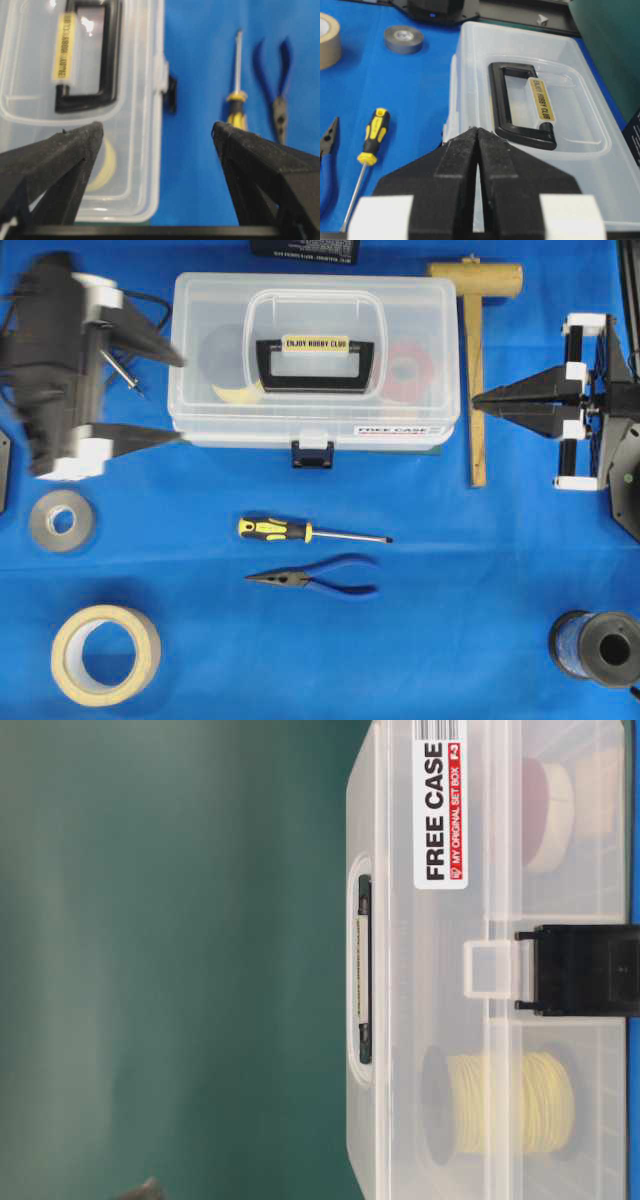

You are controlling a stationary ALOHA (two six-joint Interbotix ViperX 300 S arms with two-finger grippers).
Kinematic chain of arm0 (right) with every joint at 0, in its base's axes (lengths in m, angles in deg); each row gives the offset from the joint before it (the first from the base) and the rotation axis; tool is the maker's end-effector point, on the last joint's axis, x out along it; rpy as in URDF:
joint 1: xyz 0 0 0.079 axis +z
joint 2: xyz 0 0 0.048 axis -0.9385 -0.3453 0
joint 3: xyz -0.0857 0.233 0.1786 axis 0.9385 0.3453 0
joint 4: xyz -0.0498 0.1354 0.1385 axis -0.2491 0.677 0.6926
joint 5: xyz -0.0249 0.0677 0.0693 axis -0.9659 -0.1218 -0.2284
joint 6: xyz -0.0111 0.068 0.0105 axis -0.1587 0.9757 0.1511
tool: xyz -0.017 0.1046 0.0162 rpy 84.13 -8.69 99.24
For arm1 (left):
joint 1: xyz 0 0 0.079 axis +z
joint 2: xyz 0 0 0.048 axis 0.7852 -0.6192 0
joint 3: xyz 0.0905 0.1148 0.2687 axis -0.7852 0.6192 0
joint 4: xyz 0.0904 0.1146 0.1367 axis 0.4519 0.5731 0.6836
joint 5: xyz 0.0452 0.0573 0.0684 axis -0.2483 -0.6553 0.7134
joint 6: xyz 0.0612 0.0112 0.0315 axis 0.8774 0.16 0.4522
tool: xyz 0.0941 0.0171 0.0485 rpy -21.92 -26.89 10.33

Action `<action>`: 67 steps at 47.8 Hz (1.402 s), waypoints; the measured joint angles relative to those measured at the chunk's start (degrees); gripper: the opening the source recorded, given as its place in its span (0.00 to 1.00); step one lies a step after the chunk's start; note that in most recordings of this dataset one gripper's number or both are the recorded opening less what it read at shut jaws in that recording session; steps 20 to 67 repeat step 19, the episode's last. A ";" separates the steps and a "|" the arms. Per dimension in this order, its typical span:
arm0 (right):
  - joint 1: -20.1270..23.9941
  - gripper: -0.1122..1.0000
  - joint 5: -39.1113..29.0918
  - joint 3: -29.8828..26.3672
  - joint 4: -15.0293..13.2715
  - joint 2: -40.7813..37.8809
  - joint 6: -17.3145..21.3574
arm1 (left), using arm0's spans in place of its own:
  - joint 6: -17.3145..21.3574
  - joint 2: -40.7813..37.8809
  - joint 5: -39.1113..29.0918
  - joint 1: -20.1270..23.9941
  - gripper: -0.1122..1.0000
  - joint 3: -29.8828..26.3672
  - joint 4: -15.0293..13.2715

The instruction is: Close the tool box with the left arm.

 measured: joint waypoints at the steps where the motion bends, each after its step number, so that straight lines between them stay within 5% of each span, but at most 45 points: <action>1: 0.00 0.10 0.09 0.00 -0.09 0.00 -0.09 | -0.18 1.14 0.88 -0.09 0.89 0.97 0.09; 19: 0.00 0.10 0.00 0.00 0.00 0.09 0.26 | -3.60 19.25 16.26 -0.18 0.89 21.88 -0.97; 67: 0.00 0.10 0.00 0.00 0.00 0.09 0.26 | -3.60 19.25 16.26 -0.18 0.89 21.88 -0.97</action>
